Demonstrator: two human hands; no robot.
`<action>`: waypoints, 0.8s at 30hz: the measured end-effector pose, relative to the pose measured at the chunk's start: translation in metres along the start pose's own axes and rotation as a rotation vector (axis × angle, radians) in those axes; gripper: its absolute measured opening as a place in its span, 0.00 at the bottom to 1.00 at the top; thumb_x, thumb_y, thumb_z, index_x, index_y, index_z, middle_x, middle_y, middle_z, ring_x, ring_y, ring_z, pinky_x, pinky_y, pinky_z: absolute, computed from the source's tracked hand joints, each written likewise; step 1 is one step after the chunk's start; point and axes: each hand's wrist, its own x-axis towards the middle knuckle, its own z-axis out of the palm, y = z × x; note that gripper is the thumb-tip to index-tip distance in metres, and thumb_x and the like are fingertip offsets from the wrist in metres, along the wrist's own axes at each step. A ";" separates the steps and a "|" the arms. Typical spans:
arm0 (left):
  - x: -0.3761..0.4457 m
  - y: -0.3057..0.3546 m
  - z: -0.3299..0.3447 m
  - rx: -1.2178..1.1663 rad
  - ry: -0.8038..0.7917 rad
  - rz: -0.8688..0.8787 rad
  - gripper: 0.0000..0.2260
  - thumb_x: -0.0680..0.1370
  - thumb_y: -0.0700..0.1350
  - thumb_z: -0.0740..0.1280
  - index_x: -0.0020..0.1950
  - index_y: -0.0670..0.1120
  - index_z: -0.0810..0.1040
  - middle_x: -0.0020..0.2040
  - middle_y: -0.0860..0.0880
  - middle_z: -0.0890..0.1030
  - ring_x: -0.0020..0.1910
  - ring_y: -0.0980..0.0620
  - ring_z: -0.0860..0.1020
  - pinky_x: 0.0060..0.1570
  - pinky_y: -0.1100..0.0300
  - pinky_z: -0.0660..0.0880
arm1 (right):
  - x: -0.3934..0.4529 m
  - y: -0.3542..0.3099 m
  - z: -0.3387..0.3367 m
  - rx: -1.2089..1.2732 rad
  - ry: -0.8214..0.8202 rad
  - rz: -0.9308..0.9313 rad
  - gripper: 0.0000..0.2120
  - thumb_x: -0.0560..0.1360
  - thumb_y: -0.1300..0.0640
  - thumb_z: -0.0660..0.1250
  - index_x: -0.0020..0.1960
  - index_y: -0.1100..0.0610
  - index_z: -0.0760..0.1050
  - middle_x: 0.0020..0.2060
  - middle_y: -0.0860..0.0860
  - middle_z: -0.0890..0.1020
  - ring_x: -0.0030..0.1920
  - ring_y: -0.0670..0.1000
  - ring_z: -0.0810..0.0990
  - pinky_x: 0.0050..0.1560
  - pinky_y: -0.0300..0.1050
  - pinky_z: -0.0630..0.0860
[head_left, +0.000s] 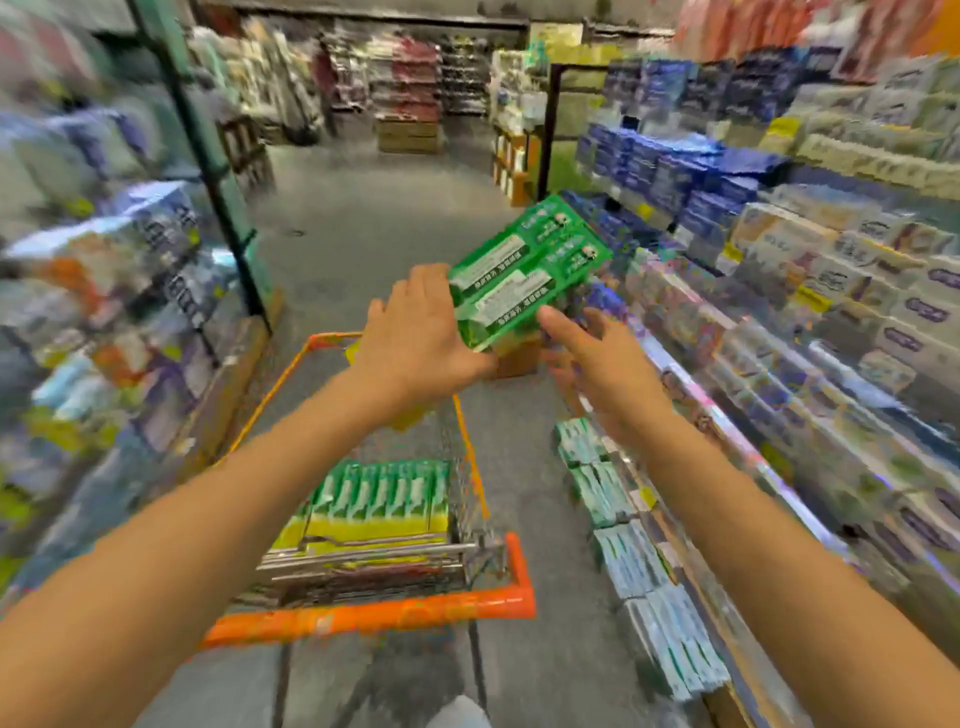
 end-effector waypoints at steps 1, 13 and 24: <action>-0.008 -0.027 -0.014 -0.012 0.001 -0.089 0.40 0.65 0.63 0.68 0.68 0.42 0.63 0.65 0.42 0.70 0.65 0.40 0.69 0.61 0.45 0.66 | -0.002 -0.001 0.043 0.085 -0.129 0.076 0.27 0.69 0.48 0.74 0.61 0.60 0.71 0.54 0.56 0.79 0.47 0.55 0.78 0.34 0.42 0.71; -0.048 -0.186 -0.055 -0.363 -0.183 -0.360 0.42 0.64 0.58 0.72 0.69 0.40 0.58 0.62 0.47 0.63 0.62 0.51 0.65 0.64 0.53 0.67 | -0.001 0.013 0.273 0.292 -0.138 0.168 0.19 0.70 0.65 0.72 0.59 0.62 0.74 0.49 0.56 0.83 0.44 0.53 0.83 0.40 0.45 0.81; 0.008 -0.229 0.060 -0.782 -0.369 -0.495 0.31 0.71 0.46 0.73 0.65 0.46 0.57 0.53 0.57 0.71 0.58 0.55 0.73 0.46 0.71 0.68 | 0.104 0.091 0.229 0.174 -0.428 0.334 0.09 0.74 0.67 0.67 0.51 0.57 0.77 0.39 0.51 0.84 0.34 0.48 0.83 0.34 0.41 0.80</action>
